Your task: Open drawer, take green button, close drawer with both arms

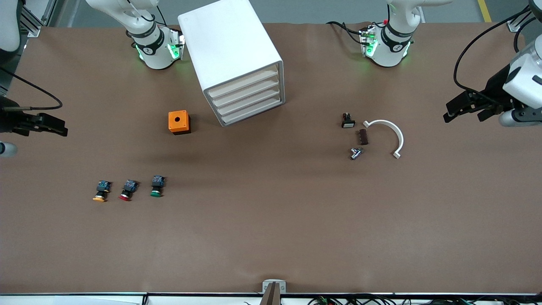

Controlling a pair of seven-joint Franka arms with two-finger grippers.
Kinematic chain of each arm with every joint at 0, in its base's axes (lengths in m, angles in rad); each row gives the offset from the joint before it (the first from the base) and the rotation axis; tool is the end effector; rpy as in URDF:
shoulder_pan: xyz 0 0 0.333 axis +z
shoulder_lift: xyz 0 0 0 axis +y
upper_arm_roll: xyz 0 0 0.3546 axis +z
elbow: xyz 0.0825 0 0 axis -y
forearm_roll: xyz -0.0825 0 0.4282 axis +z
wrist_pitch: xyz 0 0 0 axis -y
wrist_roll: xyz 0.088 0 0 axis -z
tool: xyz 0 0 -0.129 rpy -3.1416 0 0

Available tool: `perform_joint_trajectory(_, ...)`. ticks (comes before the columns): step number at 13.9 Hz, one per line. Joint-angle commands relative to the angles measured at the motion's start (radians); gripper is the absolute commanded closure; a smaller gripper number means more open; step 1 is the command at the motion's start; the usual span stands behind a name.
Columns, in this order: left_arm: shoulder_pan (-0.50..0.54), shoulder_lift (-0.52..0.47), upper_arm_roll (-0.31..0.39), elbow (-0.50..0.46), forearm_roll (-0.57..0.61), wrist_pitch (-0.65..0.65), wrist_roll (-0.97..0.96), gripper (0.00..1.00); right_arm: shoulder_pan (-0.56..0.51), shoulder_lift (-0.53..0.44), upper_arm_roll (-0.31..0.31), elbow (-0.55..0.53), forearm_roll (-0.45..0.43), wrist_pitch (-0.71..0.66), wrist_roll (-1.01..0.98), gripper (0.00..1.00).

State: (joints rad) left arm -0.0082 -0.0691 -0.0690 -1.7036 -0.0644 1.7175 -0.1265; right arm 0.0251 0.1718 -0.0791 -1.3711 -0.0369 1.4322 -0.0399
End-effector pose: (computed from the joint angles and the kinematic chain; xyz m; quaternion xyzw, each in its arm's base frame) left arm 0.5864 -0.0541 0.6264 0.9983 0.0280 0.0382 0.0337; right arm 0.6397 -0.0351 0.6252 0.9981 -0.0084 -0.0561 0.0226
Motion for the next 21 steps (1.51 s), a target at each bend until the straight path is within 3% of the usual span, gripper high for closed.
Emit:
perform_joint_trajectory(1,-0.012,-0.031,0.011,-0.041,0.052,0.112,0.002,0.0,-0.045,-0.056,0.002,-0.005,0.009,-0.029,-0.018,0.0)
perform_joint_trajectory(3,-0.007,-0.009,0.011,-0.028,0.046,0.19,-0.005,0.0,-0.039,-0.086,0.007,-0.008,0.011,-0.055,-0.018,0.0)
perform_joint_trajectory(6,0.002,0.003,0.011,0.015,0.043,0.172,-0.037,0.01,-0.024,-0.133,0.013,-0.057,0.014,-0.069,-0.009,0.0)
perform_joint_trajectory(11,-0.003,0.094,0.008,0.16,0.049,-0.047,-0.041,0.0,0.021,-0.201,0.021,-0.135,0.032,-0.02,0.053,0.0)
perform_joint_trajectory(18,-0.001,0.12,0.009,0.199,0.049,-0.052,-0.039,0.0,0.007,-0.216,0.01,-0.161,0.068,0.008,0.069,0.0)
perform_joint_trajectory(21,0.001,0.121,0.009,0.199,0.051,-0.052,-0.032,0.0,-0.007,-0.274,0.01,-0.241,0.068,0.049,0.068,0.0)
